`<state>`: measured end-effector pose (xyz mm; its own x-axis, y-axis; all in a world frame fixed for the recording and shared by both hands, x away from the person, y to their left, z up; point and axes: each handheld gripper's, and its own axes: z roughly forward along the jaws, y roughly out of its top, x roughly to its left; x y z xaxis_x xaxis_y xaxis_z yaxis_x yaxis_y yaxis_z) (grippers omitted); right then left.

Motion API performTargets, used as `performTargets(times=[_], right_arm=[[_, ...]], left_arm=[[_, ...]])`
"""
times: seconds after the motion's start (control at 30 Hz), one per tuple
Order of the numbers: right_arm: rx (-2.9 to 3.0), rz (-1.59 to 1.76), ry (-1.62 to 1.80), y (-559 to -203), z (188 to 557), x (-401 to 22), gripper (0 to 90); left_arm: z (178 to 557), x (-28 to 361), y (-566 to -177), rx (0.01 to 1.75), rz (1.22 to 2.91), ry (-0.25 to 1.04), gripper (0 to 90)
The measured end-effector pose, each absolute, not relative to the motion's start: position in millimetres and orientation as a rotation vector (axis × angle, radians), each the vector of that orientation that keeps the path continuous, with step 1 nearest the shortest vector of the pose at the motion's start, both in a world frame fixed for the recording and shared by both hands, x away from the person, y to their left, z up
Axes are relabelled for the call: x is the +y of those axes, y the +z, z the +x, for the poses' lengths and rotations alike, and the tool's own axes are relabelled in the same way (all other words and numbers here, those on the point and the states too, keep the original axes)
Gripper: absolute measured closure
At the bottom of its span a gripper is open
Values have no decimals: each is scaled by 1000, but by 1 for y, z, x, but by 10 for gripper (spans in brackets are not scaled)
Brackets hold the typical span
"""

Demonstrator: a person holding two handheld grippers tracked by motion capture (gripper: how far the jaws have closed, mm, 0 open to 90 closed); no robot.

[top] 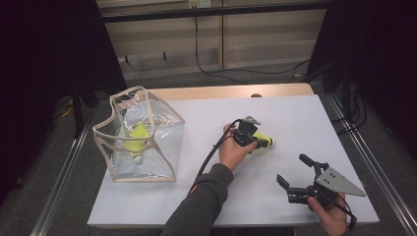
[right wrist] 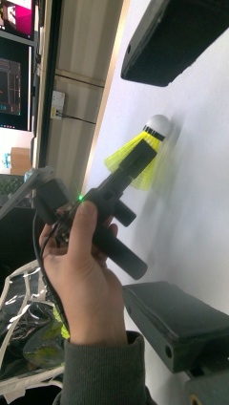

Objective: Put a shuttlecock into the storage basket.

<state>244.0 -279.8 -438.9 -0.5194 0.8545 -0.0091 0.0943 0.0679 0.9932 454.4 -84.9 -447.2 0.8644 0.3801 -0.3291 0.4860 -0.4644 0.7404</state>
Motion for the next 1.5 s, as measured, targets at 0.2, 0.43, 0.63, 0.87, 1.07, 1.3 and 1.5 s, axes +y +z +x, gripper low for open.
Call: performTargets(times=[0.2,0.43,0.63,0.87,1.07,1.3,1.5], right_arm=[[1705,952,1515,-439,244,-279,12],[1710,949,1516,-439,244,-278,12],[1709,953,1513,-439,244,-279,12],[1710,949,1514,-439,245,-278,12],[1712,949,1513,-439,245,-278,12],[1716,943,1515,-439,245,-276,12],[1710,947,1512,-439,245,-278,12]], left_arm=[[451,-77,-437,642,2107,-157,849],[447,-70,-426,661,2094,-163,849],[445,-60,-420,706,2074,-198,848],[444,-49,-411,704,2081,-190,848],[443,-41,-404,705,2082,-181,848],[442,-33,-396,720,2086,-185,848],[442,-28,-390,724,2088,-187,849]])
